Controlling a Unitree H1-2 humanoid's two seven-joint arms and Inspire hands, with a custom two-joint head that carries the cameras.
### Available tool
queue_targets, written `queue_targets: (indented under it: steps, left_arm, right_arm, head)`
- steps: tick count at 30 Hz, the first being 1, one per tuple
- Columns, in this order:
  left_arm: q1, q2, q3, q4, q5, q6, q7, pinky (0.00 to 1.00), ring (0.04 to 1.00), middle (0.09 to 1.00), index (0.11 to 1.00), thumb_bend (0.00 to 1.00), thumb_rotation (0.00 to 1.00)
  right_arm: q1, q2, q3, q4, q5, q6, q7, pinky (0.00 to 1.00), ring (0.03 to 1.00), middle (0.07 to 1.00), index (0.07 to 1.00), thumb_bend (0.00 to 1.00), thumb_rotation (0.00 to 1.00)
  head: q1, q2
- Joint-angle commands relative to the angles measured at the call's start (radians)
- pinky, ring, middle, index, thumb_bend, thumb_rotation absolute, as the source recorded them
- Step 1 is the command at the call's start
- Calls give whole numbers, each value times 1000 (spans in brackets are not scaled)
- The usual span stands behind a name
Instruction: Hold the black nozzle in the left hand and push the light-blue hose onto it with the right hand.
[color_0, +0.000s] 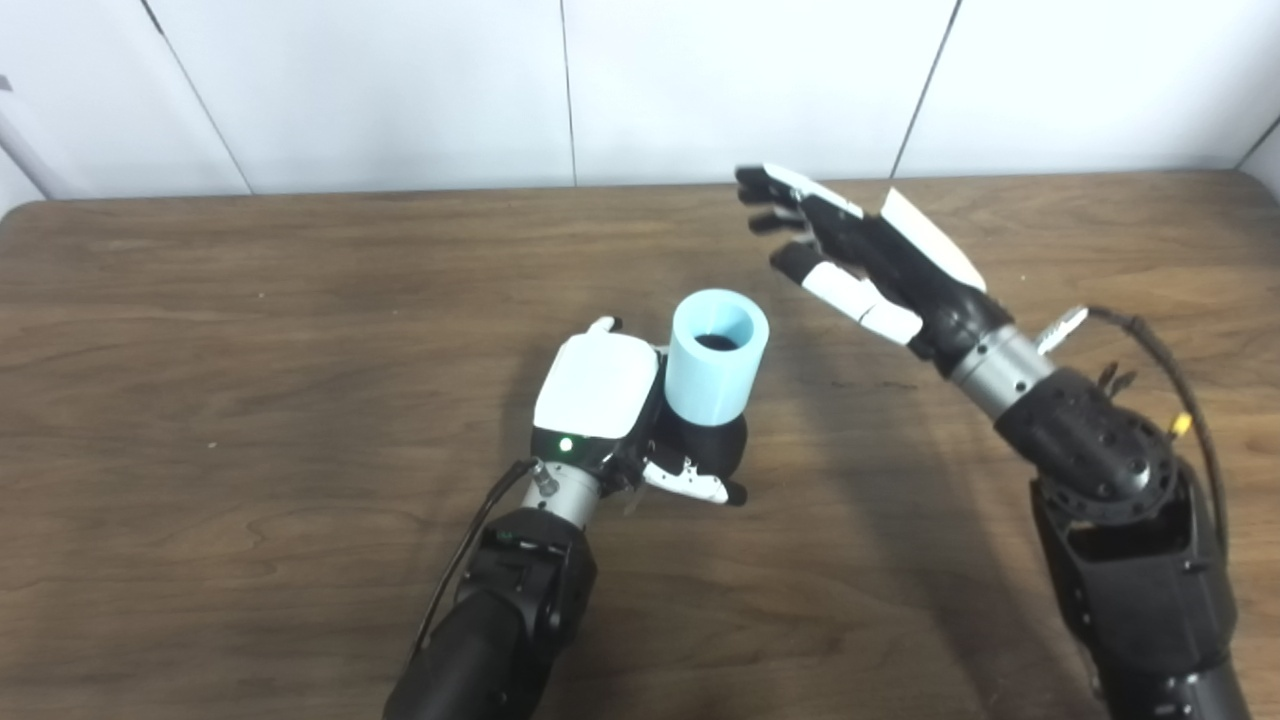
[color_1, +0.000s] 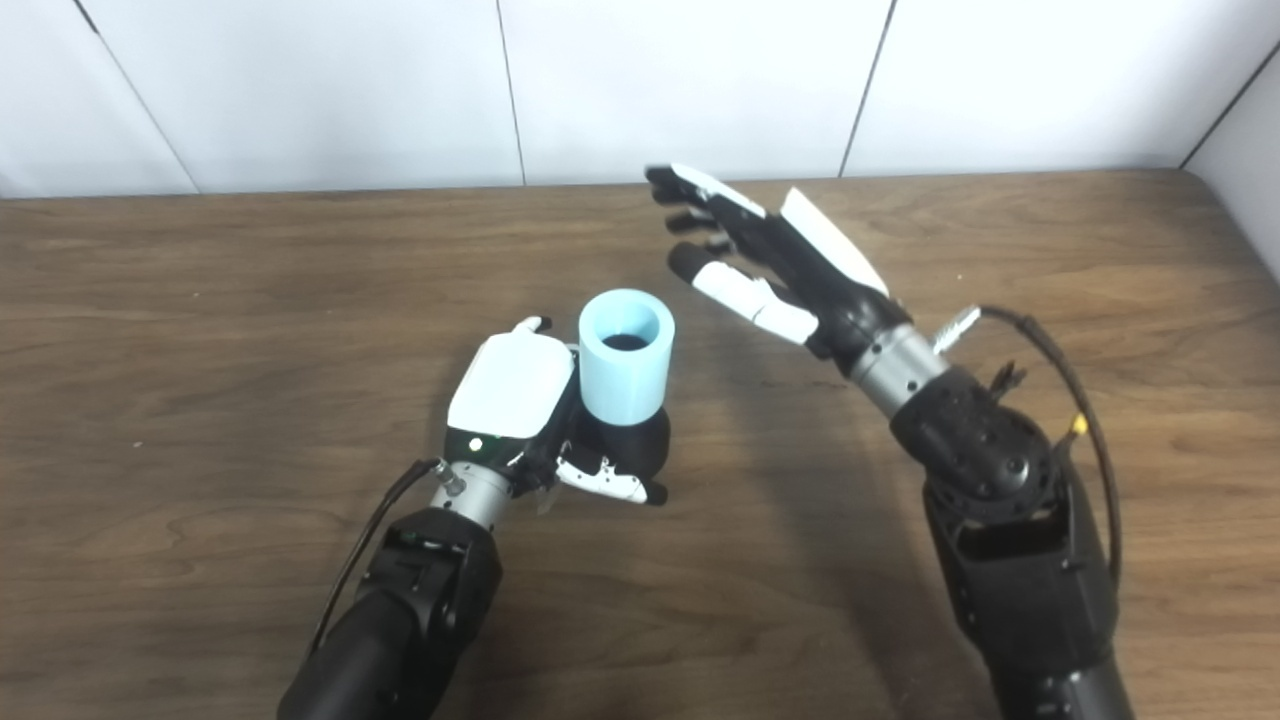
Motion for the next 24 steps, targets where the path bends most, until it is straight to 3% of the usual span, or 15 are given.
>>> queue_targets:
  steps: [1, 10, 11, 12, 14, 19, 24]
  left_arm:
    - [-9, -2, 7, -25, 0, -2, -6, 876, 634, 530, 456, 520, 0]
    - [-7, 1, 21, -35, 10, -7, 40, 813, 641, 521, 477, 522, 0]
    - [-7, 1, 21, -36, 14, -8, 49, 808, 657, 579, 487, 523, 32]
    - [-9, 2, 21, -36, 20, -9, 56, 800, 676, 635, 588, 750, 88]
    - [-16, 7, 22, -36, 31, -9, 51, 823, 715, 704, 680, 880, 150]
    - [-46, 18, 36, -61, 60, 10, -54, 966, 839, 850, 853, 984, 298]
    - [-64, 20, 63, -84, 72, 23, -138, 1000, 925, 940, 941, 1000, 347]
  right_arm:
    - [-10, -1, -14, -15, 21, 13, -31, 706, 851, 914, 910, 507, 1000]
    - [47, 7, -3, 7, 45, 0, -73, 724, 853, 890, 914, 516, 1000]
    - [48, 6, -2, 9, 45, -2, -76, 725, 852, 886, 916, 522, 1000]
    - [49, 5, -2, 10, 43, -3, -78, 730, 855, 884, 919, 527, 1000]
    - [50, 3, 0, 13, 42, -5, -82, 739, 857, 882, 921, 532, 1000]
    - [45, -2, 3, 22, 38, -7, -94, 742, 847, 869, 919, 525, 1000]
    - [44, 0, 5, 23, 38, 1, -95, 749, 846, 865, 921, 526, 1000]
  head:
    - [0, 1]
    - [-1, 3]
    - [-2, 4]
    - [-3, 3]
    - [-2, 4]
    - [1, 6]
    - [2, 6]
